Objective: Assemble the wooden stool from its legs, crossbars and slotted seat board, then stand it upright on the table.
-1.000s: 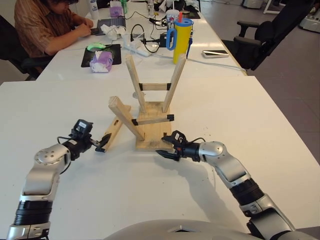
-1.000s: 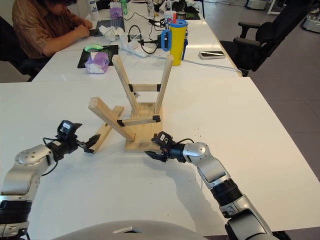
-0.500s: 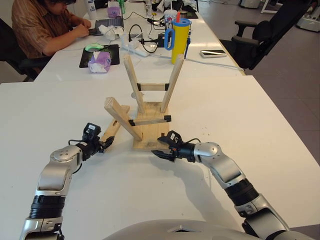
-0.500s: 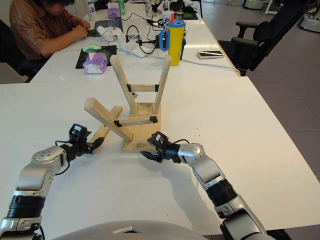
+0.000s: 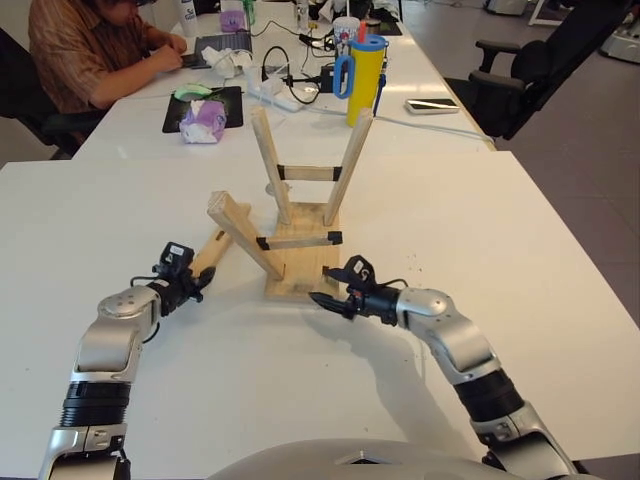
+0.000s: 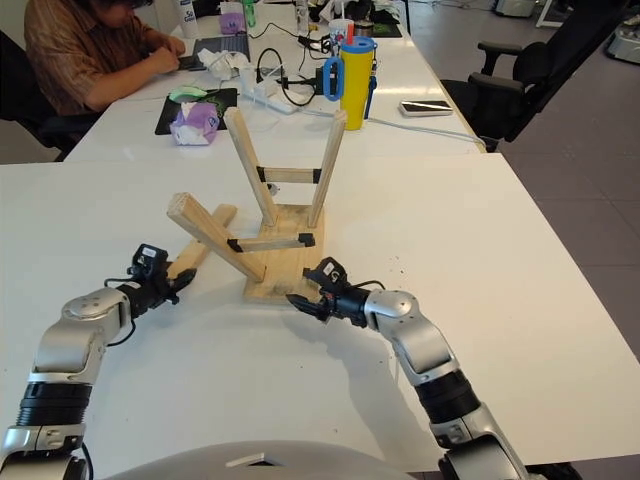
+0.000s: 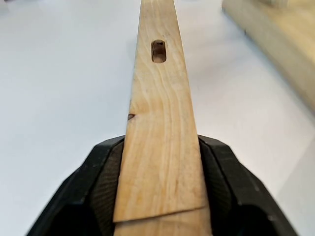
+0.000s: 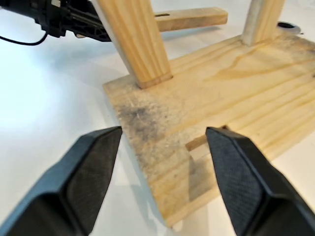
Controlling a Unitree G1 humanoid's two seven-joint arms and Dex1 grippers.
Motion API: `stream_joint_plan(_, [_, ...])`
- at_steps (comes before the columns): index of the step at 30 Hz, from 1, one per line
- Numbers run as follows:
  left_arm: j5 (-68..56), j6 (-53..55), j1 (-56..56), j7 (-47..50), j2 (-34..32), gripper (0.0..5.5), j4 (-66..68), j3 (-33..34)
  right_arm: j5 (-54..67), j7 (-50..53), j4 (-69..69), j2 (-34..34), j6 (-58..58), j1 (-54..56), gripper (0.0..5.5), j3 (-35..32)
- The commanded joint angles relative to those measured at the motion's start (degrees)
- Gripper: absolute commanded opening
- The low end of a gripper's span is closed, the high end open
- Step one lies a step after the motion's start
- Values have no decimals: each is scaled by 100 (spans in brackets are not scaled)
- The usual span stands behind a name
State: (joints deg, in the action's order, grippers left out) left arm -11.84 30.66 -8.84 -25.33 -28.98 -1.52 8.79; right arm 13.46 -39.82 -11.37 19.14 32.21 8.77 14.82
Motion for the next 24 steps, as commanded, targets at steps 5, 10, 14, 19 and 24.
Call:
stream_joint_plan(5, [-988, -883, -1353, 59, 114, 204, -848, 962, 686, -65, 60, 447, 436, -294, 316, -1093])
stream_joint_plan(10, [-1907, -459, -2117, -183, 15, 204, -1490, 967, 1058, -94, 274, 521, 452, 59, 316, -1694])
stream_joint_plan(14, [-3320, 555, -2796, -132, 96, 204, -2128, 870, 1631, -101, 311, 502, 687, 478, 316, -2209])
stream_joint_plan(19, [-5266, 1526, -3196, 561, 564, 204, -2724, 536, 2404, -152, 139, 593, 1124, 714, 316, -2672])
stream_joint_plan(24, [-5826, 1817, -2344, 768, 893, 204, -3083, -143, 4083, -616, -199, 1029, 2255, 777, 316, -3368])
